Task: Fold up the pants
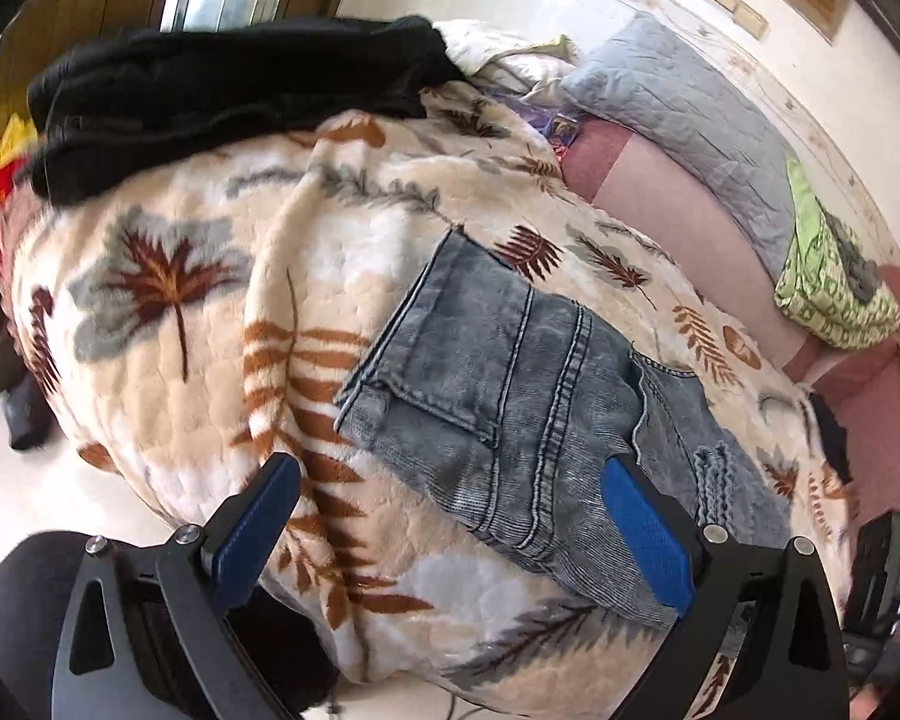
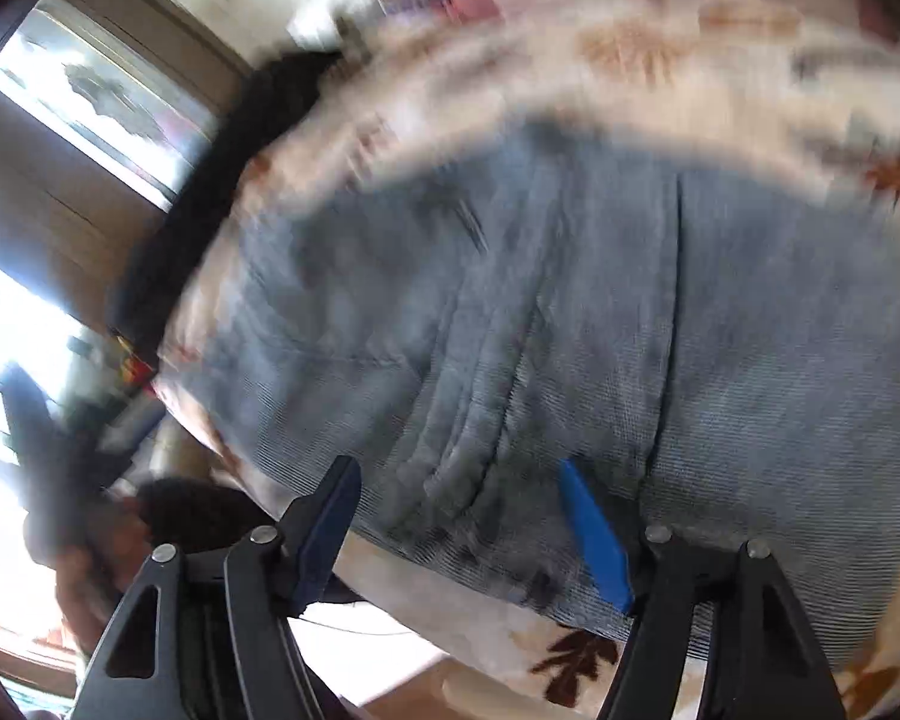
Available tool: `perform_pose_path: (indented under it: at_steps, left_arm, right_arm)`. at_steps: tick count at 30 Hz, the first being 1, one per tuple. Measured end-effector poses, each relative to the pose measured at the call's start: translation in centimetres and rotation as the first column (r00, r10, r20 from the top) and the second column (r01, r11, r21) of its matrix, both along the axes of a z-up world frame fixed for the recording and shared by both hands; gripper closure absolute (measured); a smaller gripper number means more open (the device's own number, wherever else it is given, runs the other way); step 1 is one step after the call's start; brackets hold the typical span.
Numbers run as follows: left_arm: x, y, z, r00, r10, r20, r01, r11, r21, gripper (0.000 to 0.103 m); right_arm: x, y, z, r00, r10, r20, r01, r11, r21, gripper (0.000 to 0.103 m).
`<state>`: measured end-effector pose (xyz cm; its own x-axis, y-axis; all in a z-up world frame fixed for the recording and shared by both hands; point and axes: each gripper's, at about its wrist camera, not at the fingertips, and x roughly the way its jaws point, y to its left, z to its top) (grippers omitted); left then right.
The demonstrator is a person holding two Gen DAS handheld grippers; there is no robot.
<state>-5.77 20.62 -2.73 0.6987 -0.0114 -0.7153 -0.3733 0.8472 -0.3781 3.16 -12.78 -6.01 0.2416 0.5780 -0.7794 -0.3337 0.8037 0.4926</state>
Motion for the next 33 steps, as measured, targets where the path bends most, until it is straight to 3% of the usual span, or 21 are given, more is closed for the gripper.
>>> perform_pose_path:
  at_steps: [2,6,8,9,10,14,18,23,27,28,29,30,31,33]
  left_arm:
    - [-0.1,0.4,-0.6,1.000,-0.003,0.001,0.003,1.000,-0.014,0.003]
    - [-0.3,1.9,-1.3,1.000,0.018,0.014,-0.016,0.996,-0.083,0.003]
    - [-0.3,2.7,-1.6,0.999,0.022,0.025,-0.018,0.989,-0.146,0.003]
    - [-0.2,2.9,-1.7,0.999,0.016,0.030,-0.010,0.985,-0.175,0.003]
    - [-0.2,3.1,-1.8,0.999,0.004,0.032,0.003,0.978,-0.209,0.003]
    - [-0.4,3.4,-2.0,0.998,-0.017,0.059,0.032,0.961,-0.274,0.003]
    - [0.6,3.2,-2.7,0.999,-0.033,0.043,0.046,0.930,-0.363,0.003]
    - [2.4,2.5,-3.3,0.999,-0.042,0.021,0.047,0.925,-0.378,0.004]
    - [3.6,3.1,-3.7,1.000,0.006,0.012,-0.001,0.918,-0.397,0.004]
    - [3.8,3.3,-3.6,1.000,0.022,0.013,-0.015,0.917,-0.398,0.008]
    - [3.9,3.3,-3.5,1.000,0.022,0.017,-0.014,0.920,-0.392,0.030]
    - [4.3,3.2,-3.3,1.000,0.006,0.014,-0.001,0.929,-0.370,0.045]
    - [4.5,3.2,-3.3,1.000,0.001,-0.008,-0.004,0.940,-0.341,0.069]
    - [4.7,3.4,-3.5,0.999,0.017,-0.027,-0.025,0.945,-0.325,0.075]
  right_arm:
    - [0.0,0.1,1.4,1.000,-0.019,-0.015,0.019,1.000,0.002,0.031]
    - [-0.4,0.6,4.0,0.999,-0.014,0.029,0.010,0.994,0.106,0.031]
    - [0.0,1.3,2.3,1.000,0.010,-0.001,-0.009,0.998,0.066,0.028]
    - [0.6,1.7,0.4,0.998,0.004,-0.065,-0.004,1.000,-0.001,0.028]
    - [0.8,1.5,-0.6,0.996,-0.019,-0.087,0.019,1.000,0.001,0.029]
    - [0.4,1.8,2.2,0.999,-0.036,-0.022,0.036,0.999,0.029,0.029]
    - [0.2,3.6,4.2,0.999,0.031,0.045,-0.033,0.999,0.028,0.029]
    - [-0.4,4.5,2.7,0.999,0.035,0.011,-0.035,0.997,0.070,0.029]
    - [-0.6,3.5,3.1,0.999,0.031,0.008,-0.031,0.995,0.098,0.029]
    - [-0.3,3.5,3.4,1.000,0.029,0.005,-0.030,0.993,0.115,0.029]
    - [0.1,3.5,3.8,1.000,0.028,-0.001,-0.027,0.991,0.134,0.029]
    - [0.7,3.7,4.0,1.000,0.027,-0.014,-0.024,0.987,0.161,0.029]
    - [1.5,3.9,4.2,0.999,0.027,-0.041,-0.018,0.978,0.206,0.029]
    - [3.7,4.5,4.3,0.993,0.028,-0.113,0.009,0.949,0.315,0.028]
